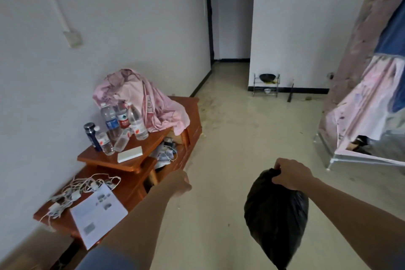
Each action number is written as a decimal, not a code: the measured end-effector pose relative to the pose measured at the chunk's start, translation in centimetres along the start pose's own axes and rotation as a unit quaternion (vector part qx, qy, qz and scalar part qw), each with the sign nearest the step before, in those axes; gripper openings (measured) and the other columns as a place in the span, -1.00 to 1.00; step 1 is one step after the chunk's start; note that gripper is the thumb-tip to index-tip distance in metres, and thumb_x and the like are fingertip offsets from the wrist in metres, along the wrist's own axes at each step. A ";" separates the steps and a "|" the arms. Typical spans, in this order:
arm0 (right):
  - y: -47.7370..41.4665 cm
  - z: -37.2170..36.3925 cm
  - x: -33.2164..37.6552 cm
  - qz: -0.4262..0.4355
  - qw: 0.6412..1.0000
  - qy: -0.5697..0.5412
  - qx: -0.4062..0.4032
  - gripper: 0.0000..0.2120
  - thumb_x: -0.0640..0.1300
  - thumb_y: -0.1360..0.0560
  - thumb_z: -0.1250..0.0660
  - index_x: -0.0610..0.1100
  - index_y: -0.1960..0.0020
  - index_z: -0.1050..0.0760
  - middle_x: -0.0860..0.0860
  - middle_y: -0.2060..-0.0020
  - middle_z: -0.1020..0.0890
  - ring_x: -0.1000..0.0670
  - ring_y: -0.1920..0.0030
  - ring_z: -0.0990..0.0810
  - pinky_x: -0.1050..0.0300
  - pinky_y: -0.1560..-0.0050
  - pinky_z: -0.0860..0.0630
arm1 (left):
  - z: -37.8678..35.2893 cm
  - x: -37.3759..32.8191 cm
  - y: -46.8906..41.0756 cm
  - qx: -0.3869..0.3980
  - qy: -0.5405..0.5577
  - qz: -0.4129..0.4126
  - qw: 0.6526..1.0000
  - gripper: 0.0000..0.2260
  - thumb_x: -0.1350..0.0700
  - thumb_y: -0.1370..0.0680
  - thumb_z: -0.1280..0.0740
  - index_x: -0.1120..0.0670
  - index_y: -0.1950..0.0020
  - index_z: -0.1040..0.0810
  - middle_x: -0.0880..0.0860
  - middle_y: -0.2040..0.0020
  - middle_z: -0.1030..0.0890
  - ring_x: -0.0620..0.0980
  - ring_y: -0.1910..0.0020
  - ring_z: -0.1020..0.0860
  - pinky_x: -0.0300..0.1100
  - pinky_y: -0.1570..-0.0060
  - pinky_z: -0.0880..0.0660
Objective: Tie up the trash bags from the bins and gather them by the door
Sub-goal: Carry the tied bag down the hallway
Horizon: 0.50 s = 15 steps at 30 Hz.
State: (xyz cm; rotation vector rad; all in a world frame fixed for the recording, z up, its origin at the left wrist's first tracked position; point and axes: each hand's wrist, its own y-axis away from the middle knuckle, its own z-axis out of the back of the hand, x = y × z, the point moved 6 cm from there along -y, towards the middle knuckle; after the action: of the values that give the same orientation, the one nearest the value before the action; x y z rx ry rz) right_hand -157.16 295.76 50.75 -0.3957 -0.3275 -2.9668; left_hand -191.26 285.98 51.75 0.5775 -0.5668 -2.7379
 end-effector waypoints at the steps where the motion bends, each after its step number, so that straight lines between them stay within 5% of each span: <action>1: -2.8 0.4 0.0 -0.008 1.000 -0.005 0.002 -0.64 0.12 -0.32 -0.38 0.07 -0.07 -0.46 0.08 0.12 -0.51 -0.01 0.09 -0.50 0.13 0.19 -0.38 | 1.2 -0.7 -2.8 0.002 -0.005 -0.003 1.000 -0.85 0.05 -0.51 -0.33 0.11 0.03 -0.59 0.12 0.05 -0.64 -0.03 0.21 -0.54 -0.29 0.37 -0.40; 4: -10.2 2.5 0.1 -0.017 1.000 -0.016 0.003 -0.62 0.14 -0.29 -0.38 0.06 -0.06 -0.46 0.07 0.12 -0.51 -0.02 0.10 -0.50 0.13 0.21 -0.38 | 5.0 -4.2 -11.0 0.023 -0.024 -0.017 0.999 -0.81 0.08 -0.52 -0.31 0.20 0.06 -0.60 0.12 0.17 -0.61 0.08 0.15 -0.62 -0.25 0.40 -0.43; 8: -19.0 6.6 -1.0 -0.036 0.999 -0.029 -0.019 -0.66 0.12 -0.27 -0.39 0.06 -0.01 -0.46 0.07 0.16 -0.51 -0.04 0.14 -0.50 0.13 0.27 -0.35 | 9.9 -10.8 -20.9 0.017 -0.045 -0.040 0.998 -0.68 0.07 -0.56 -0.30 0.22 -0.23 -0.56 0.17 -0.21 -0.58 0.14 -0.19 -0.56 -0.10 -0.12 -0.51; 15: -37.2 10.2 -4.0 -0.059 0.998 -0.032 -0.015 -0.68 0.11 -0.31 -0.39 0.06 -0.02 -0.47 0.06 0.14 -0.52 -0.03 0.11 -0.52 0.12 0.22 -0.41 | 14.7 -18.7 -37.6 0.035 -0.038 -0.093 0.994 -0.71 0.10 -0.56 -0.32 0.27 -0.17 -0.59 0.22 -0.13 -0.62 0.17 -0.07 -0.63 -0.16 0.10 -0.52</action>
State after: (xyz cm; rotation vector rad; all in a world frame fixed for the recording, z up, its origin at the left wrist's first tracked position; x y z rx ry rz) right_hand -156.67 334.47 51.97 -0.4918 -0.3238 -3.0831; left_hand -188.45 330.34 54.07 0.5713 -0.6599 -2.9369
